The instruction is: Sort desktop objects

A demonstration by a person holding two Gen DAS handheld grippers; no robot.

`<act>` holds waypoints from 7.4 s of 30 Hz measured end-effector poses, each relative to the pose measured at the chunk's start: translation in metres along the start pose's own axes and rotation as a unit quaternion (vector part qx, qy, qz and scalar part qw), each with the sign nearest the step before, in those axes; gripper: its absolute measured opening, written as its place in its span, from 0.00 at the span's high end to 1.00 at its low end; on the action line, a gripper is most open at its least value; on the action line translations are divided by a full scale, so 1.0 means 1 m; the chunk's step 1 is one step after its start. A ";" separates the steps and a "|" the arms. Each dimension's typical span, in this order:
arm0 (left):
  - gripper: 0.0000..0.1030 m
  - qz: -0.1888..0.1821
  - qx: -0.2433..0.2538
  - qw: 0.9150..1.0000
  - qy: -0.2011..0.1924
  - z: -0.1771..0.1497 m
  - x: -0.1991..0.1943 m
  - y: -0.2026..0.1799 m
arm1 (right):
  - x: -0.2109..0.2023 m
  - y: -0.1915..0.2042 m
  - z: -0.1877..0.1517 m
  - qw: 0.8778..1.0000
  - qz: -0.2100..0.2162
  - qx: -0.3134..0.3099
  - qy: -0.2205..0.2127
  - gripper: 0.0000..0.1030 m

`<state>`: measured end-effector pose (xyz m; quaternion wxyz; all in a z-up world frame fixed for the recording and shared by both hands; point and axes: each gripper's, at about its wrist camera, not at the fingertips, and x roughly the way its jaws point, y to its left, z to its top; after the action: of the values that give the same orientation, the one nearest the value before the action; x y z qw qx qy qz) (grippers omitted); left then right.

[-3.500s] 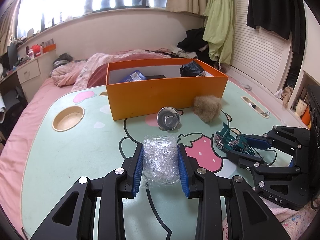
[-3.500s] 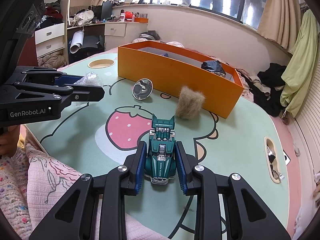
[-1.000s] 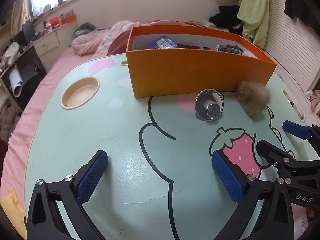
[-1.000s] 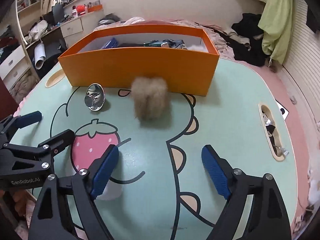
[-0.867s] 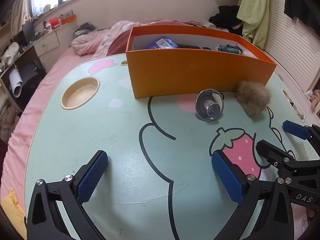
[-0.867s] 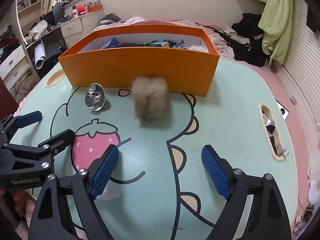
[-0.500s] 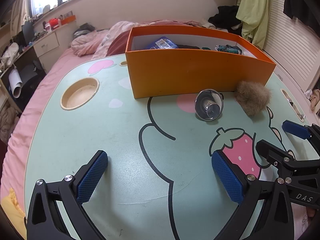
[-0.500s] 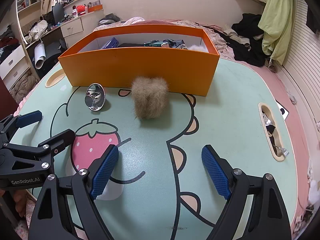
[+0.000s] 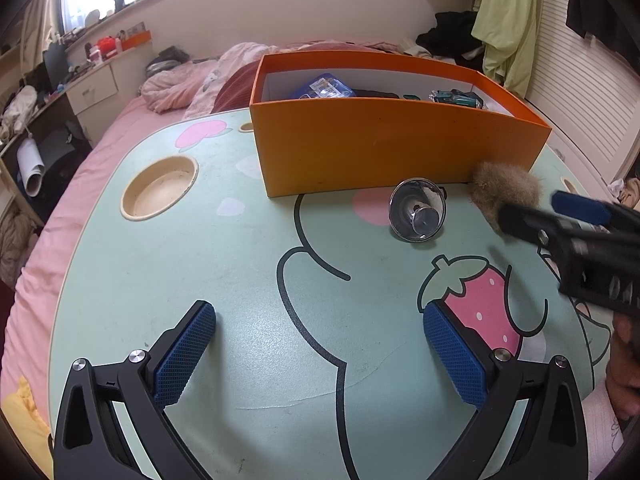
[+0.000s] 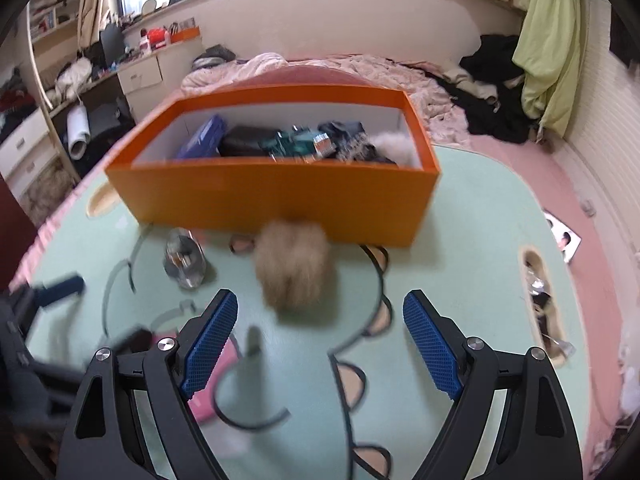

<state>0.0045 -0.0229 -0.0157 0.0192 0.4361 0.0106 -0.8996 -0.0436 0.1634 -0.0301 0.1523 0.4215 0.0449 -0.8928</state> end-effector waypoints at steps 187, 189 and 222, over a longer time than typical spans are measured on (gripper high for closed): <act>0.00 0.047 -0.059 0.997 0.000 0.038 0.029 0.004 | 0.016 0.016 -0.023 0.998 0.016 -0.067 -0.002 0.00; 0.00 0.047 -0.059 0.997 0.000 0.037 0.029 0.004 | 0.016 0.016 -0.023 0.998 0.016 -0.067 -0.002 0.00; 0.00 0.047 -0.059 0.997 0.000 0.037 0.029 0.004 | 0.016 0.016 -0.023 0.998 0.016 -0.068 -0.001 0.00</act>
<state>-0.0423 -0.0289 -0.0152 0.0873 0.4343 0.0432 -0.8955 -0.0307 0.1496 -0.0563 0.1947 0.4101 0.0983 -0.8856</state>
